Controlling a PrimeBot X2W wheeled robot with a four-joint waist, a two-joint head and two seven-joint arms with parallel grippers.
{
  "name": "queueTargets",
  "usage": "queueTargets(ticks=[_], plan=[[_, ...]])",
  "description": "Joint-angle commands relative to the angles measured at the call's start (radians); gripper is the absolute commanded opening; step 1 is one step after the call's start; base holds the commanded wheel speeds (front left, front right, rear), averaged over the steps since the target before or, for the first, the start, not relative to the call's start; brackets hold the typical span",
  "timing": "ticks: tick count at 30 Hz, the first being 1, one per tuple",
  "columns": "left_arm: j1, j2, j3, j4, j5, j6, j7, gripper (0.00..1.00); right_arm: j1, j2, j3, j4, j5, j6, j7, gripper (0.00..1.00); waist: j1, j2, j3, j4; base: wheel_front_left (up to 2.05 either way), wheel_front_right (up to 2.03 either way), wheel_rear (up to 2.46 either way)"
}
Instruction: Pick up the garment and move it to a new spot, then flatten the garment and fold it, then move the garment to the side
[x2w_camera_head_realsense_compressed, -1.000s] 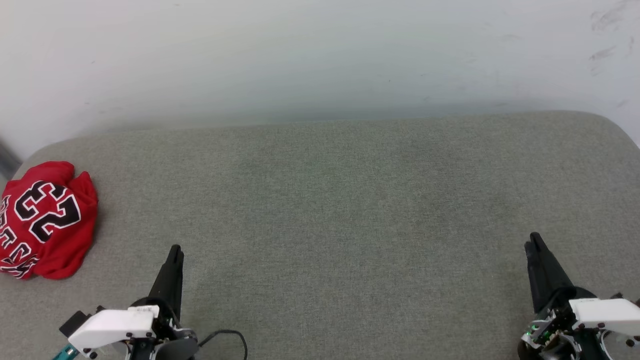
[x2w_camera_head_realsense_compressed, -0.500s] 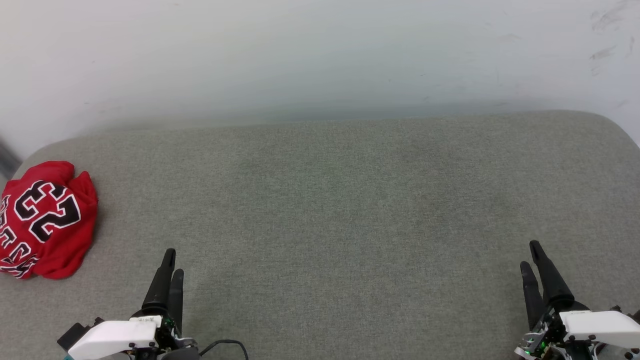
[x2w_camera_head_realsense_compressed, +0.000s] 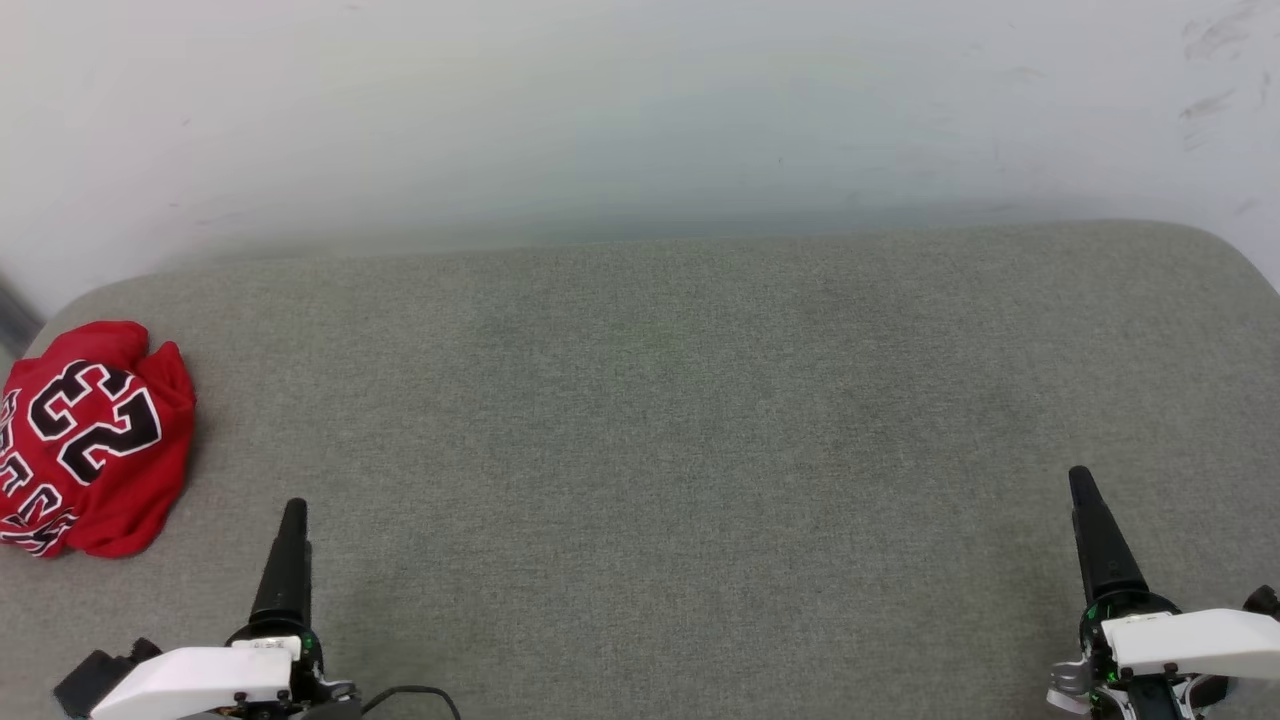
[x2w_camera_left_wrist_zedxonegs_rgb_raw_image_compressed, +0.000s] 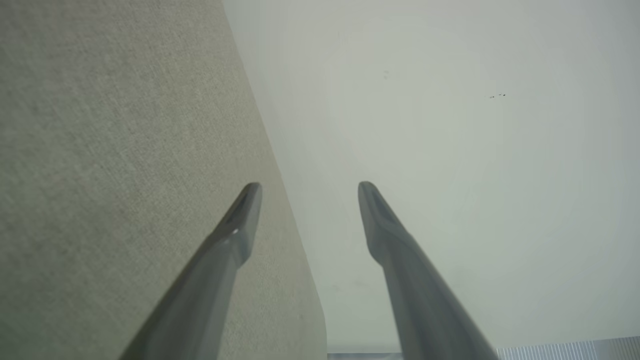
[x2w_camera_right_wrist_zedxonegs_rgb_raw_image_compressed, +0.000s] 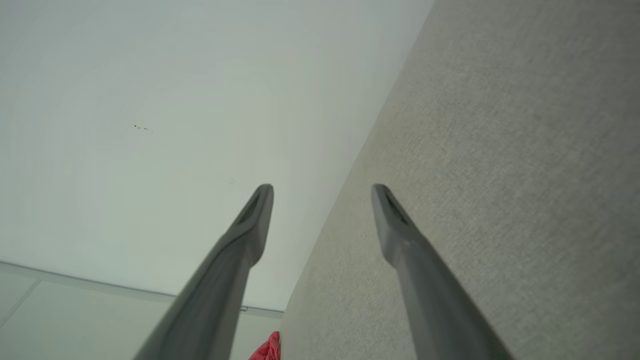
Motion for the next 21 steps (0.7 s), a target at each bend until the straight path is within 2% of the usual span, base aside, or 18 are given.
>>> queueTargets(ticks=[1, 11, 15, 21], plan=[[-0.01, 0.004, 0.019, -0.025, 0.032, 0.0, -0.01, 1.0, -0.004, -0.001, -0.006, -0.023, -0.033, 0.002, -0.009, 1.0, -0.0002, 0.0, 0.0, 0.0, 0.0, 0.0, 0.0], [-0.024, 0.004, 0.105, -0.085, 0.234, 0.001, -0.047, 1.0, -0.007, -0.001, 0.014, -0.145, -0.334, 0.002, -0.047, 1.0, -0.0002, 0.0, 0.006, 0.001, 0.0, 0.0, 0.0], [-0.021, 0.004, 0.09, -0.143, 0.331, 0.005, -0.061, 1.0, -0.006, -0.001, 0.032, -0.186, -0.466, 0.002, -0.061, 1.0, -0.0002, 0.0, 0.01, 0.001, 0.0, 0.0, 0.0], [-0.005, 0.005, 0.033, -0.25, 0.523, 0.054, -0.08, 1.0, -0.003, -0.001, 0.037, -0.225, -0.61, 0.002, -0.081, 1.0, -0.0002, 0.0, 0.014, 0.001, 0.0, 0.0, 0.0]])
